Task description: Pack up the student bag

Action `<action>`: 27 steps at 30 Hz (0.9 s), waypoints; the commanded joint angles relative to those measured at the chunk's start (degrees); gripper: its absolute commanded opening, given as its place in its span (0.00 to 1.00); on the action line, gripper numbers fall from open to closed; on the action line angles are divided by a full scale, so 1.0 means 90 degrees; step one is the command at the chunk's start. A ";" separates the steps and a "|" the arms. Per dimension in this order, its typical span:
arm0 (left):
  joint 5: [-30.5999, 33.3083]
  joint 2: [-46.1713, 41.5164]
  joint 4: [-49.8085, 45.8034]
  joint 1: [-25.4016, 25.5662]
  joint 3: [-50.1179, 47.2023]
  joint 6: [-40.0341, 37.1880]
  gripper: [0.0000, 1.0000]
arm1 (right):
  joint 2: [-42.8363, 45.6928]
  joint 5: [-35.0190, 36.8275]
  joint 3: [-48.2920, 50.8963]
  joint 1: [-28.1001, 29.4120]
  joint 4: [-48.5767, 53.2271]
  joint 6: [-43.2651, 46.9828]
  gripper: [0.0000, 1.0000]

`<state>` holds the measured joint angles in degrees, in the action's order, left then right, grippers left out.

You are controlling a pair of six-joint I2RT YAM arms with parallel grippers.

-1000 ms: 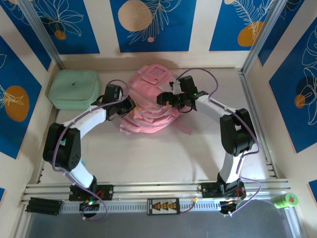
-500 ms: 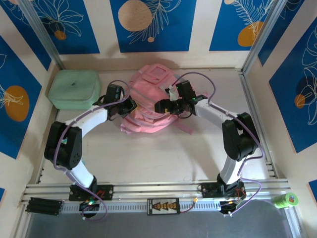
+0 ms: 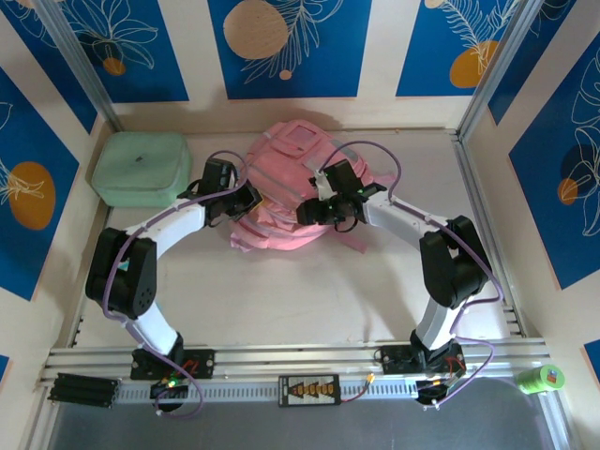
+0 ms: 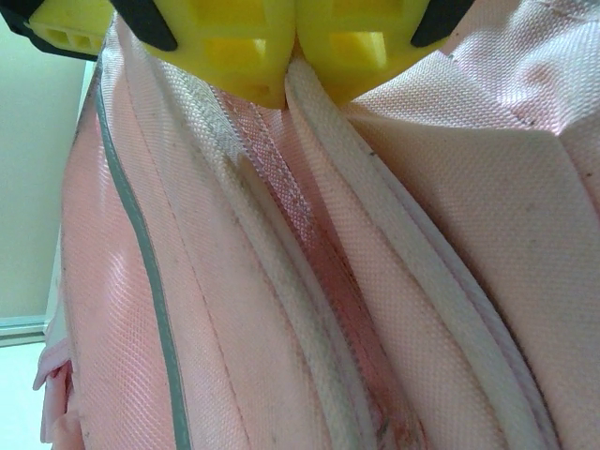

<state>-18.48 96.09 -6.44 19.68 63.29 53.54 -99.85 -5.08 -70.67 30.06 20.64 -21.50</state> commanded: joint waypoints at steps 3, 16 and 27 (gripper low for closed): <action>-0.0329 -0.0021 0.0315 0.0118 0.0231 -0.0070 0.00 | 0.0021 0.0413 -0.0278 0.0176 0.0111 -0.0120 0.54; -0.0325 -0.0048 0.0256 0.0120 0.0242 -0.0102 0.00 | -0.0322 0.2207 -0.0476 0.0702 0.0202 -0.0385 0.57; -0.0305 0.0014 0.0188 0.0130 0.0360 -0.0114 0.00 | -0.0305 0.2581 -0.0539 0.0683 0.0279 -0.0668 0.34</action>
<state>-18.50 96.09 -6.55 19.81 63.70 53.54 -102.39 16.14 -73.87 36.80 22.00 -26.20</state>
